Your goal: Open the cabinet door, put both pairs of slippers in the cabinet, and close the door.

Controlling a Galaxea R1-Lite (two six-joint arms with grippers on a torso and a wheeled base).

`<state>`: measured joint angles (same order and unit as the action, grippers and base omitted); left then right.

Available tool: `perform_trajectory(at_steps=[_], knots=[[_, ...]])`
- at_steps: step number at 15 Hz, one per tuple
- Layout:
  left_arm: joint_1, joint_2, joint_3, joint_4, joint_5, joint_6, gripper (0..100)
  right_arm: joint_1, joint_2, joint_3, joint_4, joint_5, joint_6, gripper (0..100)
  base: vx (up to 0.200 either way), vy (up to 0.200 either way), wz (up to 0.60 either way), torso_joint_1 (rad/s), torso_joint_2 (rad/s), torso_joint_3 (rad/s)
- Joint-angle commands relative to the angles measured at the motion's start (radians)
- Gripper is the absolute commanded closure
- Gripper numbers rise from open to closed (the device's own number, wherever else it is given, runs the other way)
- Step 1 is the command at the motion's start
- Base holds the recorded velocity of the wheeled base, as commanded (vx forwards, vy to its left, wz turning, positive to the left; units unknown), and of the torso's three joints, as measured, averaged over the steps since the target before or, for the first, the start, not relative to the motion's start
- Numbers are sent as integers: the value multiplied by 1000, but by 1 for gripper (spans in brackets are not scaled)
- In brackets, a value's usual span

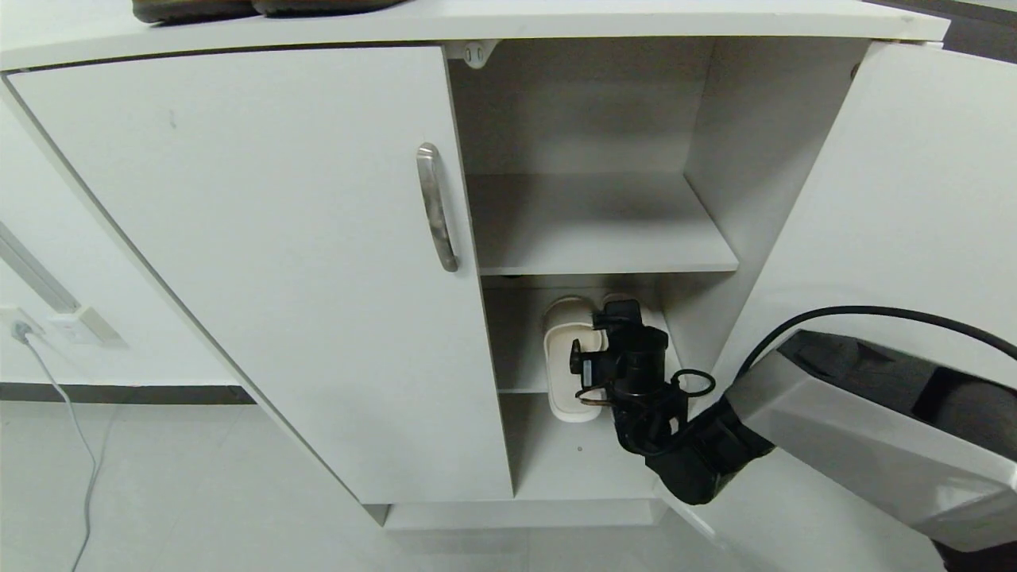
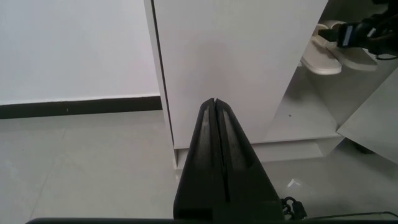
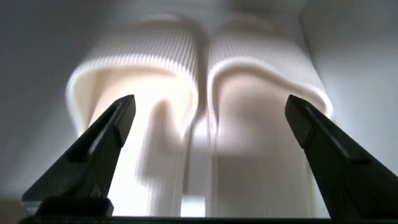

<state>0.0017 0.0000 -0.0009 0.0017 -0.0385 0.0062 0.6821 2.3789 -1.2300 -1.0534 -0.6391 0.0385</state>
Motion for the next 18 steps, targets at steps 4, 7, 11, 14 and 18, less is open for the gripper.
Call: perform_trajectory(at_steps=[4,7,11,14,18], knots=[[0,2,1,0,0,0,100,56,-155,288,-134,1,0,0,0,0,0,0,0,0],[0,0,-1,0,0,-2,100,91,-179,363,-178,7,-3,0,0,0,0,0,0,0],[0,0,-1,1,0,0,100,97,-176,354,-175,9,-5,0,-50,0,0,1,1,2],[0,0,1,0,0,-2,100,103,-178,353,-177,9,-3,0,-200,0,0,2,2,2],[0,0,1,0,0,0,100,105,-178,354,-178,9,-3,0,-200,0,0,0,2,7]])
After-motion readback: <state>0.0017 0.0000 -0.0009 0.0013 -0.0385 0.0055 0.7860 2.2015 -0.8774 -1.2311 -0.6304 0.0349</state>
